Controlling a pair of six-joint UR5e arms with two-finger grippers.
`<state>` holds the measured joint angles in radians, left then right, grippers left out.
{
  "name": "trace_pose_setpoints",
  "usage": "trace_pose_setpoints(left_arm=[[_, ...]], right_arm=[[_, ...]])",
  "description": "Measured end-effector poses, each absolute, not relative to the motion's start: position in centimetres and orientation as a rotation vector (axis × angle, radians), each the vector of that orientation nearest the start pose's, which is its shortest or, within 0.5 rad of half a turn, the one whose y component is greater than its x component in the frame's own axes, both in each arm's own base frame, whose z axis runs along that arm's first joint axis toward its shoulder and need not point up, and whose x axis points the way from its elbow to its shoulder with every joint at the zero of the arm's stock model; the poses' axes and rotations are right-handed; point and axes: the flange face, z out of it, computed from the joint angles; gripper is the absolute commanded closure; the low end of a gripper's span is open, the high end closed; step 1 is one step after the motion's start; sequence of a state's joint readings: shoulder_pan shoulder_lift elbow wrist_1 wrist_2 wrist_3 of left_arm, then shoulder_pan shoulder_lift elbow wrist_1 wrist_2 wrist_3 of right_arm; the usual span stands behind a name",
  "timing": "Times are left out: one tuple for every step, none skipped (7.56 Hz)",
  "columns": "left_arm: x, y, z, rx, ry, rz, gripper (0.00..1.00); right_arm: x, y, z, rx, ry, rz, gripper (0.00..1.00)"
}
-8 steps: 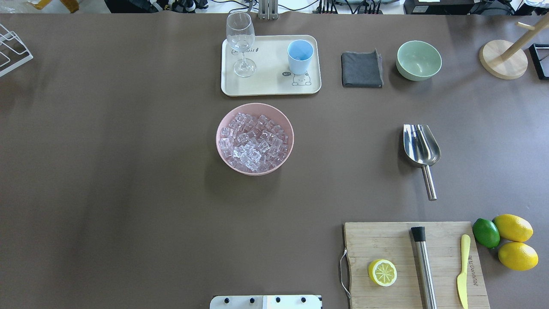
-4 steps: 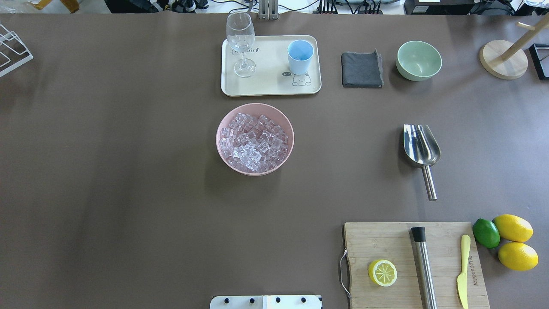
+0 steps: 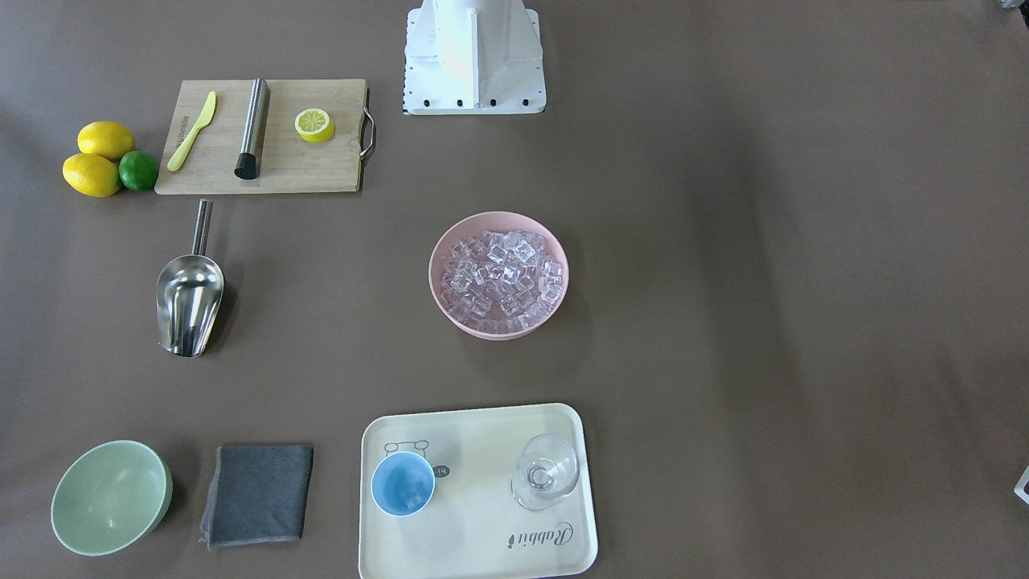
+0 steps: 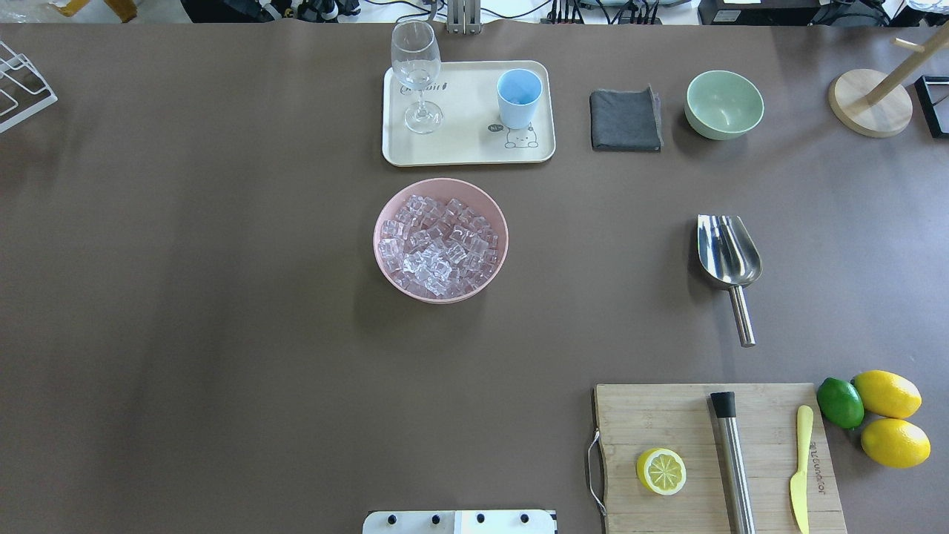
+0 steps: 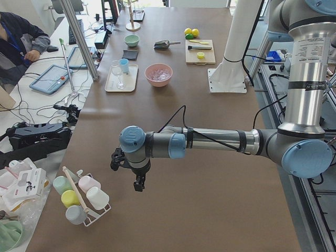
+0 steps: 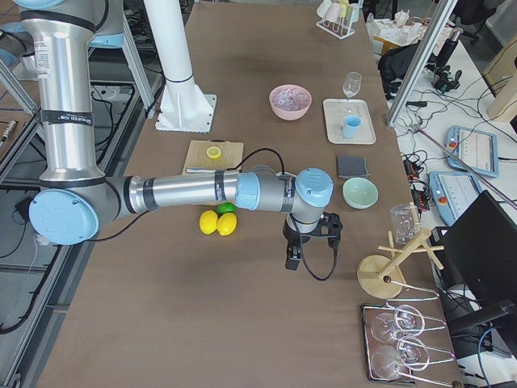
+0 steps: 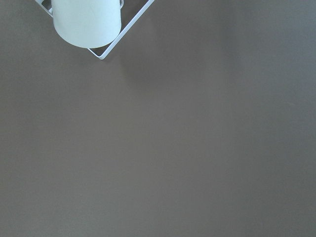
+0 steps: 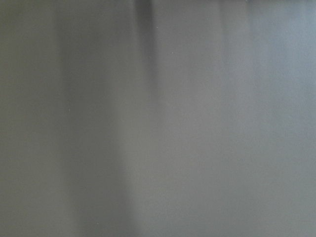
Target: Put ice in cup with scoop
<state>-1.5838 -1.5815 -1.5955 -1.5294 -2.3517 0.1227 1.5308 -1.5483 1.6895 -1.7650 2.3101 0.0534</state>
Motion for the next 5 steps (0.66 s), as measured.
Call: trace_pose_setpoints(left_arm=[[-6.91, -49.49, 64.59, 0.045, 0.78, 0.102, 0.02], [-6.91, -49.45, 64.65, 0.044, 0.78, 0.101, 0.02], [-6.88, -49.44, 64.65, 0.044, 0.78, 0.102, 0.02], [-6.87, -49.43, 64.58, 0.045, 0.78, 0.103, 0.02], [-6.86, -49.44, 64.55, 0.045, 0.78, 0.103, 0.02]], right_arm=[[4.59, -49.72, 61.1, -0.083, -0.736, 0.031, 0.01], [4.45, -49.88, 61.09, -0.083, -0.736, 0.028, 0.01], [4.33, -49.99, 61.01, -0.081, -0.736, 0.025, 0.0], [4.24, -50.07, 60.91, -0.079, -0.736, 0.021, 0.01], [4.21, -49.98, 60.86, -0.078, -0.736, 0.019, 0.01]])
